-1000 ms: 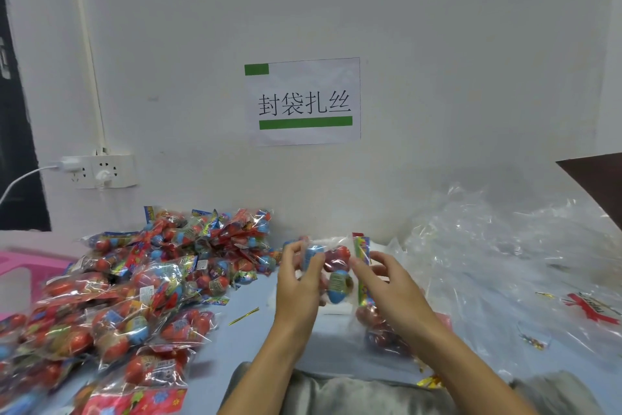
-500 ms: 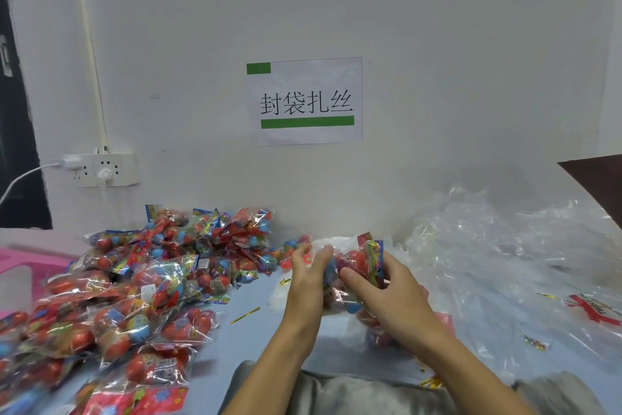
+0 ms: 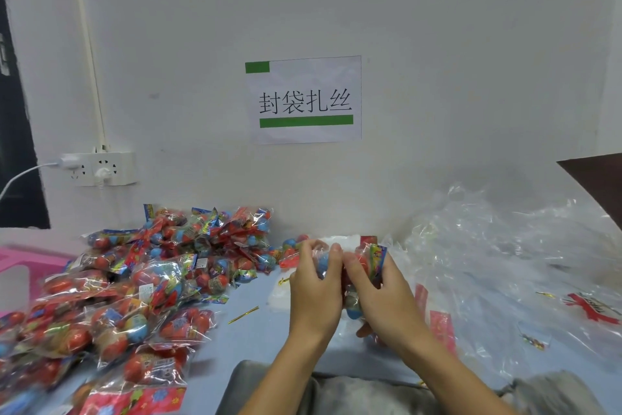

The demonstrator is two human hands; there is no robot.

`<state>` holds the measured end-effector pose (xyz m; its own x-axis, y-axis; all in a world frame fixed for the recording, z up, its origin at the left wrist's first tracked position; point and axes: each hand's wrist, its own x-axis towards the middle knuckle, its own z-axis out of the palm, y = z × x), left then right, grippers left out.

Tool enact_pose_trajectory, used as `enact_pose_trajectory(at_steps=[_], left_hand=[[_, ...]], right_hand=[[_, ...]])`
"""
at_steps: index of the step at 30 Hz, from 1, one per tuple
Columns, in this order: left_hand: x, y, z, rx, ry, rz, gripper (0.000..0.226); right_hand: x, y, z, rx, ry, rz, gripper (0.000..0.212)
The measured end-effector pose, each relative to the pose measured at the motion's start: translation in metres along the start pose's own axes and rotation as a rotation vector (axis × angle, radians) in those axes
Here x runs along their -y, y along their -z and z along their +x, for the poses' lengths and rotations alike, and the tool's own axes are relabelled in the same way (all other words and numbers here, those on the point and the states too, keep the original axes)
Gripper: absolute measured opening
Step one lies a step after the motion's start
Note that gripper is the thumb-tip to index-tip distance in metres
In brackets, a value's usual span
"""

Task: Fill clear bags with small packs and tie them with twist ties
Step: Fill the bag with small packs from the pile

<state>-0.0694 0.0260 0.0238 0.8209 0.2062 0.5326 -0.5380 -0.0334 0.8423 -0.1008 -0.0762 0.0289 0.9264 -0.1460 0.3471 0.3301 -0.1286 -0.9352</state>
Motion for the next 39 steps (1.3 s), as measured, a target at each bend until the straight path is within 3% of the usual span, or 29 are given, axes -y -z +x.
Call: enact_pose_trajectory(at_steps=[9, 16, 25, 33, 39], left_hand=[[0.007, -0.001, 0.005, -0.069, 0.211, -0.131, 0.020], [0.004, -0.001, 0.006, -0.017, 0.211, -0.181, 0.019], [0.003, 0.006, 0.007, -0.140, 0.068, -0.015, 0.012], [-0.002, 0.008, 0.008, -0.192, -0.002, -0.014, 0.008], [0.008, 0.018, 0.018, -0.262, 0.135, -0.073, 0.017]], right_hand=[[-0.005, 0.004, 0.003, 0.053, 0.188, -0.219, 0.015], [0.000, 0.018, 0.005, 0.136, 0.206, -0.186, 0.032], [-0.001, 0.019, 0.006, 0.160, 0.164, -0.228, 0.025], [0.001, 0.014, 0.006, 0.089, 0.108, -0.060, 0.035], [0.007, 0.020, 0.008, -0.009, 0.045, 0.138, 0.032]])
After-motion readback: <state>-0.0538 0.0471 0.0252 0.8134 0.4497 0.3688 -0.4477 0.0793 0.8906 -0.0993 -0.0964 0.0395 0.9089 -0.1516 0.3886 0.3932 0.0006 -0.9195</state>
